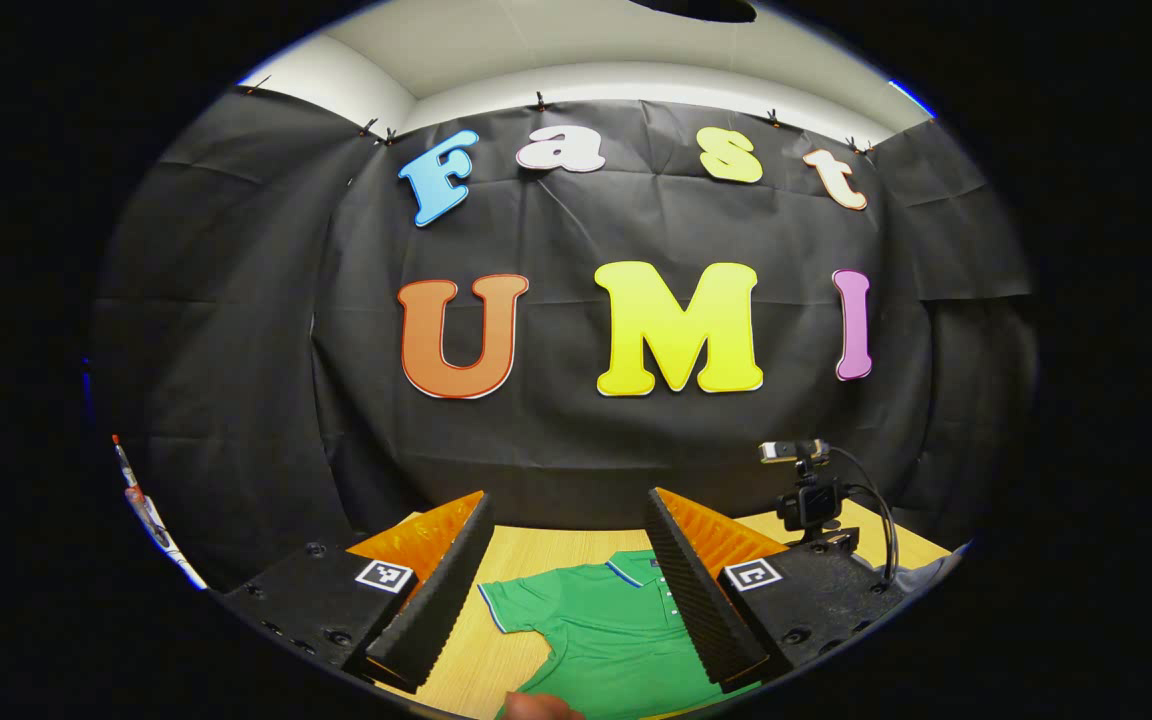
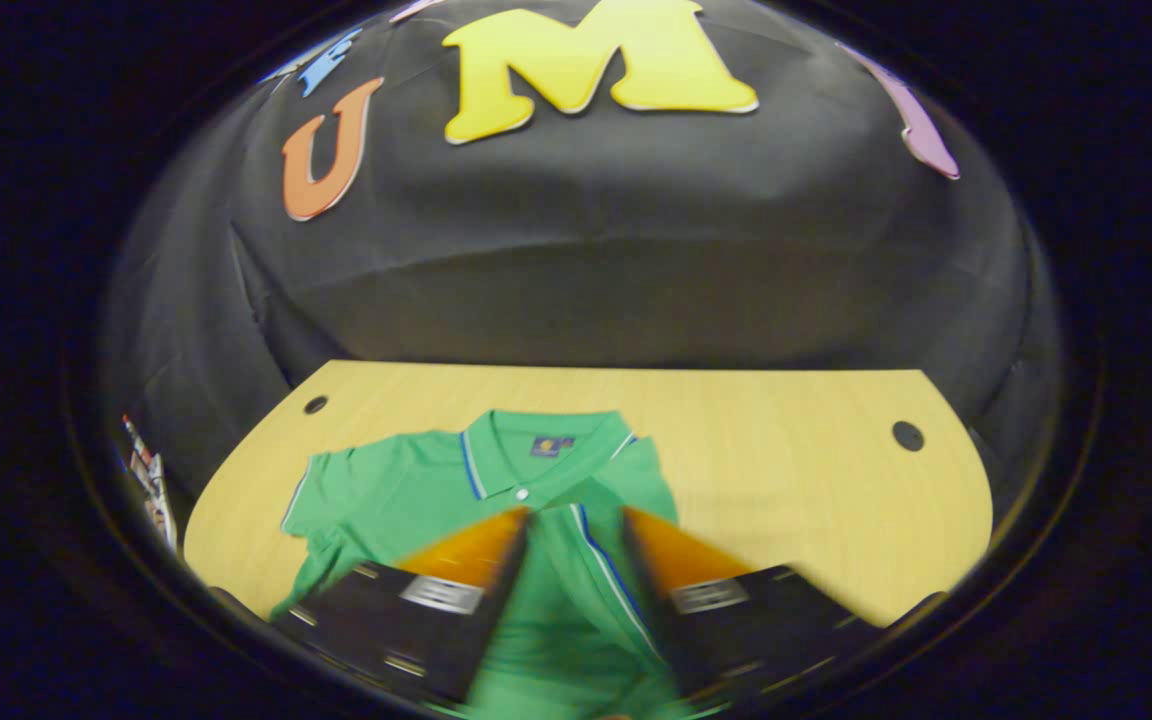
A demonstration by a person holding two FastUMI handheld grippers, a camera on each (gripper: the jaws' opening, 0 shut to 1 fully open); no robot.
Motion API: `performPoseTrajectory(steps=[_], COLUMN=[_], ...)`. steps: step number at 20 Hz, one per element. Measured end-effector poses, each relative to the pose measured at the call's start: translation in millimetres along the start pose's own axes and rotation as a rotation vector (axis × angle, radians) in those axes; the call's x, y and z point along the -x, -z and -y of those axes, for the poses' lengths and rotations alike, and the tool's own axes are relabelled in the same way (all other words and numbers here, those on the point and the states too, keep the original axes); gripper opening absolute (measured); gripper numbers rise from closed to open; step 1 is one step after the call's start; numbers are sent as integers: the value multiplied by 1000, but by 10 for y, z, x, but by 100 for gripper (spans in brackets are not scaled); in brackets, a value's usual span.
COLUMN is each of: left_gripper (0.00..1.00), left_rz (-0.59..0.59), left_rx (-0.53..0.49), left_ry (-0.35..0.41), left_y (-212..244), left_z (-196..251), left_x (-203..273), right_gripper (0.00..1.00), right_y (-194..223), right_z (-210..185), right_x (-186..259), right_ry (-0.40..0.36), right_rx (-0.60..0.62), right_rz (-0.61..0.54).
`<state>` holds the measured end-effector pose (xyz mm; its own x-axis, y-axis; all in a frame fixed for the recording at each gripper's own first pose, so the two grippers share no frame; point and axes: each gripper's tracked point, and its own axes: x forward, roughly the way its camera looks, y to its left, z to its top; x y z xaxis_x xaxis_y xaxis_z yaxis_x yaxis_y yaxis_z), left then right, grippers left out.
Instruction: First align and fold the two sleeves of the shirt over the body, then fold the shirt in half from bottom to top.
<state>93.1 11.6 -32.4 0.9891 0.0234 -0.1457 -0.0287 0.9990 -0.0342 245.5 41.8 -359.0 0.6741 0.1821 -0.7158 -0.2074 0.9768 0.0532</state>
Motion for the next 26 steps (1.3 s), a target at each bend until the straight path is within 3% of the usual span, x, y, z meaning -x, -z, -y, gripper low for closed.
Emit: performPoseTrajectory(steps=[1,5,12,21,26], left_gripper=[97,97,97,97,98], left_rz=[0,4,-25,-101,-174], left_rx=[-1,-5,16,0,14], left_ry=[1,5,4,-15,-36], left_y=[2,-5,143,623,942], left_z=[5,7,0,-213,-370], left_x=[5,18,-52,-433,-734], right_gripper=[93,93,93,91,93], right_y=[68,188,-144,-796,-913], right_z=[19,16,158,292,385], right_x=[12,-9,186,979,1555], right_ry=[15,32,79,99,102], right_rx=[8,0,20,17,0], right_rz=[0,-23,71,278,347])
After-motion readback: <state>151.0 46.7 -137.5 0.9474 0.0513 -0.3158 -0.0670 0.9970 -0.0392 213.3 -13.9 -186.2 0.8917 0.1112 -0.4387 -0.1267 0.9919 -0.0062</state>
